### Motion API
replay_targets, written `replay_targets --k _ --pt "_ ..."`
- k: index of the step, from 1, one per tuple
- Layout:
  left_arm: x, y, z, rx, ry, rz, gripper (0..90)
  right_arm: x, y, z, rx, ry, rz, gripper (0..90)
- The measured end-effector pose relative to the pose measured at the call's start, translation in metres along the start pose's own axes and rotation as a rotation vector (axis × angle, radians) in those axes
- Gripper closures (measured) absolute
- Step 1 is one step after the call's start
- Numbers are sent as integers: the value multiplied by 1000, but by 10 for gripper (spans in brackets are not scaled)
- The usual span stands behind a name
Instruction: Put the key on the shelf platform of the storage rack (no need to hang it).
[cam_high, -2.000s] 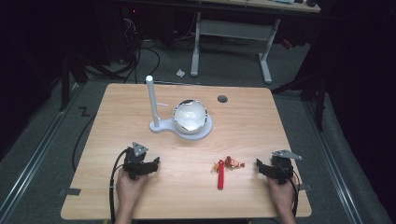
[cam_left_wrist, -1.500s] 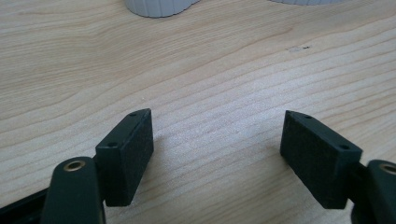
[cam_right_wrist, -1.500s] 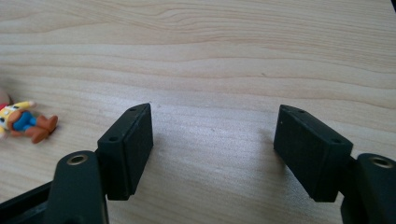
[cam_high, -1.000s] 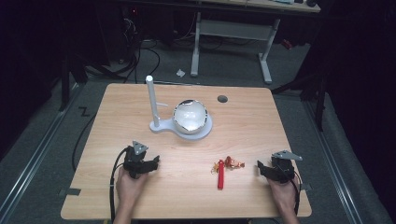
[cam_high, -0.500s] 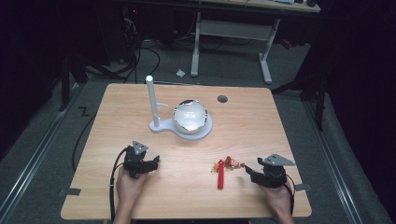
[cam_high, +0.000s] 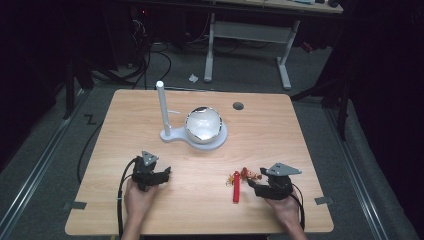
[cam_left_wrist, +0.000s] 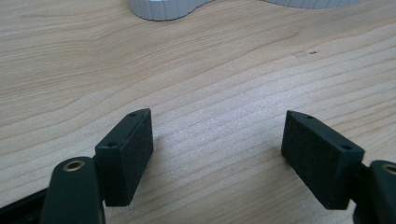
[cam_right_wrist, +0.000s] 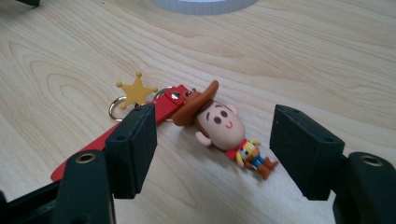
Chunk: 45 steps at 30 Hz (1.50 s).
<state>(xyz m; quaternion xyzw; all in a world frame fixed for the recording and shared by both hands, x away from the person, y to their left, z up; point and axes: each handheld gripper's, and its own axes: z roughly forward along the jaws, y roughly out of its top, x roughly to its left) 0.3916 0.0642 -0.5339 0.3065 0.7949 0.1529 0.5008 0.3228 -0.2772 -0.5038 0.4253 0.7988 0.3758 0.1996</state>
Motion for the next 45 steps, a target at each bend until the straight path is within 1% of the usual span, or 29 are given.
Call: replay_targets --k 2,4,7,8,11,12,13,18,20,21,23,25,26,27,29,31,33,34,35,36,37,38,39,41,43,44,45 --pt "0 0 0 -2 -3 1 254 0 3 4 1 5 -3 315" --pt "0 1 0 -2 -3 1 254 0 6 7 -5 24 0 315" --pt "0 0 0 0 1 -2 254 2 8 14 14 33 -6 315" --pt "1 0 0 -2 -3 8 254 1 8 17 19 39 -3 316" --pt "0 -1 0 -4 2 10 254 1 8 23 31 46 9 317" --pt "1 -1 0 -4 -4 18 253 0 8 25 35 56 8 318" --pt "1 0 0 -3 -4 18 253 0 8 27 38 63 15 318" --pt "1 -1 0 -5 -5 22 252 -4 6 34 62 58 21 319" --pt "1 -1 0 -5 -5 21 252 -5 5 38 76 58 12 330" --pt "1 -1 0 -4 -4 21 252 -5 5 39 87 55 15 336" --pt "1 -1 -1 -6 -2 16 252 -3 4 41 101 50 -5 358" --pt "1 -1 -1 -3 -4 17 252 -1 3 41 100 33 -42 425" --pt "1 -1 -1 -5 -3 17 252 1 3 40 99 25 -58 440" --pt "1 -1 -1 -5 -3 17 252 1 3 40 93 26 -62 443" --pt "1 -1 -1 -4 -3 18 251 0 2 40 87 30 -52 448" --pt "1 -1 -1 -4 -3 17 250 1 2 40 88 28 -61 452" --pt "2 0 -1 -2 -7 20 251 0 2 40 90 36 -64 454" --pt "1 -1 -1 -3 -3 15 251 0 2 39 93 53 -53 457" --pt "1 -1 -1 -3 -3 15 251 0 2 39 93 53 -53 457" --pt "1 -1 -1 -4 -3 15 251 0 2 38 88 58 -53 457" --pt "1 0 -1 -2 -1 8 252 1 3 34 75 57 -66 459" --pt "2 0 -1 -1 -5 18 252 0 4 32 61 58 -67 459" --pt "2 1 -1 -1 -9 26 251 -1 5 30 48 63 -58 460" --pt "2 0 -1 -1 -5 17 251 -3 7 25 18 74 -31 461" --pt "2 0 -1 -1 -9 26 250 -6 9 22 -8 89 -7 461" --pt "2 0 -1 -2 -9 26 250 -7 9 20 -15 96 7 462" --pt "2 0 -1 -2 -9 26 250 -7 9 20 -15 96 7 462"
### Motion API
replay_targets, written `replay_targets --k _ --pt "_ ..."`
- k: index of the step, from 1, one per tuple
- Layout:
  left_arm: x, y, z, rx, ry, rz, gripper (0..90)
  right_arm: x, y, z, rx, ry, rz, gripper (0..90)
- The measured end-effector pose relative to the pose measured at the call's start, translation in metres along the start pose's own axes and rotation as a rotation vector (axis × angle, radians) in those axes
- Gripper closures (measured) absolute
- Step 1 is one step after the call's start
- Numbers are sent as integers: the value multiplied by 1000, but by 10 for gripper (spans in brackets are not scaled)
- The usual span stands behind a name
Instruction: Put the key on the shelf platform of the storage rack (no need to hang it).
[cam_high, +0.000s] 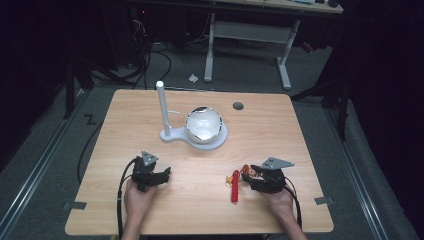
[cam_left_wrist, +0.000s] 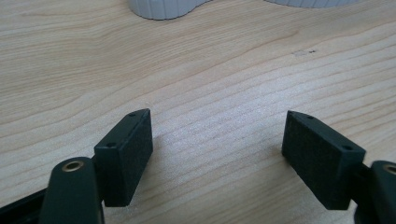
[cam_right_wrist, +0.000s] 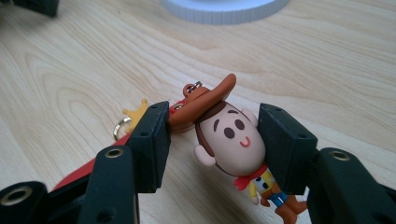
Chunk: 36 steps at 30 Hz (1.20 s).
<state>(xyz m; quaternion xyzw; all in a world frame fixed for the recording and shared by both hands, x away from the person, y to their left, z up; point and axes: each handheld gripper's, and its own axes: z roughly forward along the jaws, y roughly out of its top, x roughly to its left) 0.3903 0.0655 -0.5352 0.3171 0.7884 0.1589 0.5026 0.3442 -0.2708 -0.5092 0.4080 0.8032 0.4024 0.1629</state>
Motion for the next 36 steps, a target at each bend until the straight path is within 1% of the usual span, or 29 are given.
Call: replay_targets --k 1,2,3,4,5,6,8,9,10,11,12,13,15,16,18,20,24,25,27,29,30,31,33,35,36 --pt "0 0 0 0 5 -9 250 -1 2 -4 -8 5 7 462" --pt "0 0 0 0 5 -9 250 -1 2 -4 -8 5 7 462" --pt "0 0 0 -1 2 -3 250 -1 6 -7 -17 11 7 462" --pt "0 0 0 -1 2 -3 251 0 10 -9 -20 11 1 463" --pt "-1 0 0 -3 6 -15 251 0 10 -9 -20 11 1 463" --pt "-1 0 0 -2 10 -20 249 2 16 -14 -35 7 -16 462" --pt "-1 1 0 -1 9 -20 250 2 19 -16 -46 11 -20 463" --pt "0 1 0 -2 5 -13 249 1 24 -19 -65 21 -17 462" --pt "-1 0 0 0 10 -22 249 1 24 -19 -65 21 -17 462" --pt "-1 0 0 -1 10 -24 249 0 27 -20 -70 27 -12 462" --pt "-1 0 0 -1 4 -9 248 -1 32 -23 -86 38 -8 462" --pt "-1 0 0 -1 4 -10 248 -1 35 -25 -95 43 -2 462" --pt "-1 0 0 1 7 -16 248 -2 37 -26 -102 44 2 462" --pt "-1 0 0 -1 5 -12 248 -3 42 -30 -117 49 12 462" --pt "-1 -1 0 -4 9 -16 249 -4 48 -35 -129 53 11 462" --pt "-1 -1 0 -4 9 -15 247 -6 54 -39 -137 47 11 462" --pt "-1 -1 0 -2 9 -16 243 -12 66 -43 -141 36 32 461" --pt "-1 -1 0 -2 9 -16 242 -12 66 -43 -141 36 32 461" --pt "-1 -1 0 -1 8 -11 241 -14 75 -43 -138 20 32 461" --pt "-1 -1 0 -1 7 -11 241 -15 81 -43 -139 25 38 461" --pt "-1 -1 0 -1 7 -11 241 -15 81 -43 -139 25 38 461" --pt "-1 -1 0 -1 8 -11 241 -15 87 -43 -138 22 25 461" --pt "-1 -1 0 -1 8 -12 241 -15 93 -43 -141 22 13 461" --pt "-1 -1 0 -2 8 -14 241 -15 96 -42 -143 22 16 461" --pt "-1 -1 0 -1 9 -16 238 -15 101 -41 -155 33 24 461"
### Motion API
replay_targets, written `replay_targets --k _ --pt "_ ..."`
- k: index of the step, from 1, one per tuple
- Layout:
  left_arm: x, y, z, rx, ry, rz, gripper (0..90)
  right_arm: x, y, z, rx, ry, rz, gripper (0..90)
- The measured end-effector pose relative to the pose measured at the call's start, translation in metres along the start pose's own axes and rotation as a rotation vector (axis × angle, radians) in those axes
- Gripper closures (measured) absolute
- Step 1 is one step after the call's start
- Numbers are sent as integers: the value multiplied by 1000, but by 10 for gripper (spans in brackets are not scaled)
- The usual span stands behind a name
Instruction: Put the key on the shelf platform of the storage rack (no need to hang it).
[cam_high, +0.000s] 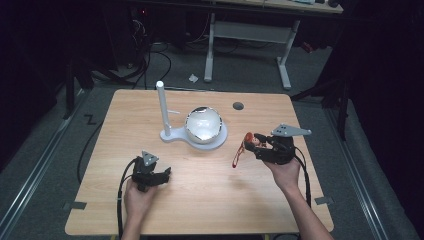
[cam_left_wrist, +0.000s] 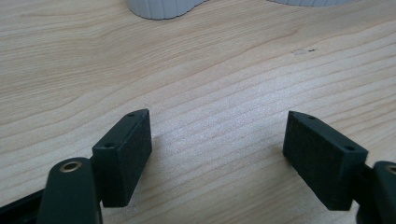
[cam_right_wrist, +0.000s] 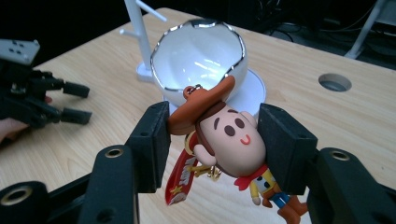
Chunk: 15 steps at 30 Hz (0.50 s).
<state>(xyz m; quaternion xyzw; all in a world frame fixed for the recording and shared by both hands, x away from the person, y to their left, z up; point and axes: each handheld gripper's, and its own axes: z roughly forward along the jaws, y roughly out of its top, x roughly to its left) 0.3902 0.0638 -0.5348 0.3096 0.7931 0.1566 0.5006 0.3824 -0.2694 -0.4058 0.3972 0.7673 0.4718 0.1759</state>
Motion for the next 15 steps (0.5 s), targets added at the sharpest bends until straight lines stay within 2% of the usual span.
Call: replay_targets --k 2,10,13,15 --pt "1 0 0 1 -3 14 232 0 5 3 -3 2 -1 461" --pt "1 -1 0 5 -6 18 227 1 25 15 -6 7 -10 460" --pt "1 0 0 3 -4 16 227 -1 37 26 -16 21 14 461" --pt "2 0 0 5 -12 33 227 0 43 31 -21 25 16 461"
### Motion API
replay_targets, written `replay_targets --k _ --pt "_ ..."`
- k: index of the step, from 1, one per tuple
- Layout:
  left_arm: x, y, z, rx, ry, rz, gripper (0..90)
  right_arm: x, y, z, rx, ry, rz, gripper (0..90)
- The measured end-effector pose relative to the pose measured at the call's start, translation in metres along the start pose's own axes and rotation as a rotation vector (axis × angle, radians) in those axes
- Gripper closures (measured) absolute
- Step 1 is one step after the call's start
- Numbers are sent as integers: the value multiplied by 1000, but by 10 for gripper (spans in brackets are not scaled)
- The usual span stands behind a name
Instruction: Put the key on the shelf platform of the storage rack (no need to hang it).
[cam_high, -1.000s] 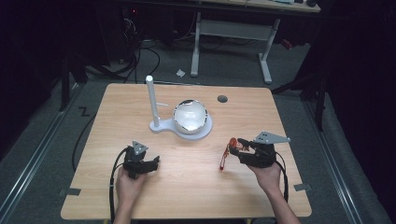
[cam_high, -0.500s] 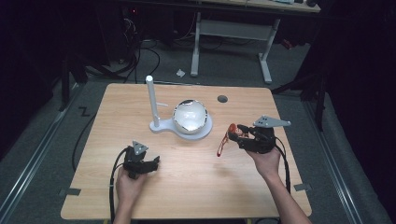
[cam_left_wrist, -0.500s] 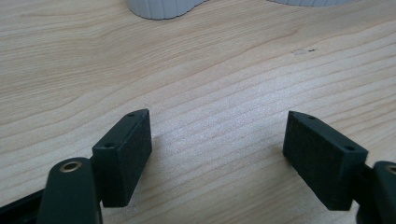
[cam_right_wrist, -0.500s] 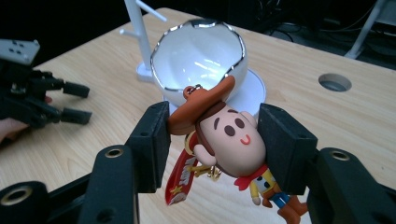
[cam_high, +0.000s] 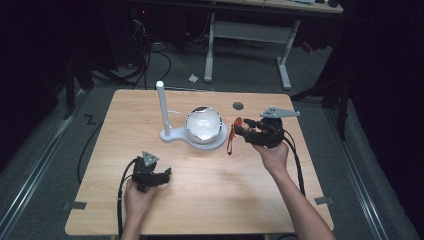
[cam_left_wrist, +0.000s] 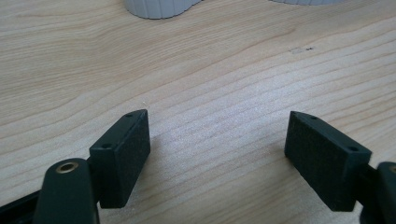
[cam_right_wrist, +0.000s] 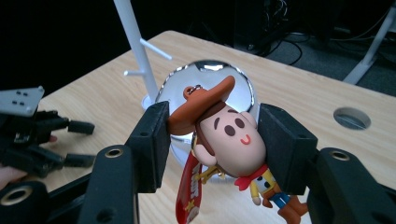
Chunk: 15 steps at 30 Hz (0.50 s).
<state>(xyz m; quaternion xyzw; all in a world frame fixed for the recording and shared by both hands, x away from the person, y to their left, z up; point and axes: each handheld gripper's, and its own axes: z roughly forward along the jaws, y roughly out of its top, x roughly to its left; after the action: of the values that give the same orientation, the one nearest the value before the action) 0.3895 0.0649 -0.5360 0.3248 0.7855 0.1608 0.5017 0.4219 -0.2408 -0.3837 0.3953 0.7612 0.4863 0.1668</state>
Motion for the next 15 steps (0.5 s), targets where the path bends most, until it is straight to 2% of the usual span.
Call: replay_targets --k 4,8,15 --pt "-1 0 0 -1 4 -8 227 1 9 11 10 -1 6 461" --pt "-1 0 0 -2 6 -13 227 2 23 26 16 -21 -18 459" --pt "-2 -1 0 -6 13 -25 227 1 42 39 17 -18 -4 459"
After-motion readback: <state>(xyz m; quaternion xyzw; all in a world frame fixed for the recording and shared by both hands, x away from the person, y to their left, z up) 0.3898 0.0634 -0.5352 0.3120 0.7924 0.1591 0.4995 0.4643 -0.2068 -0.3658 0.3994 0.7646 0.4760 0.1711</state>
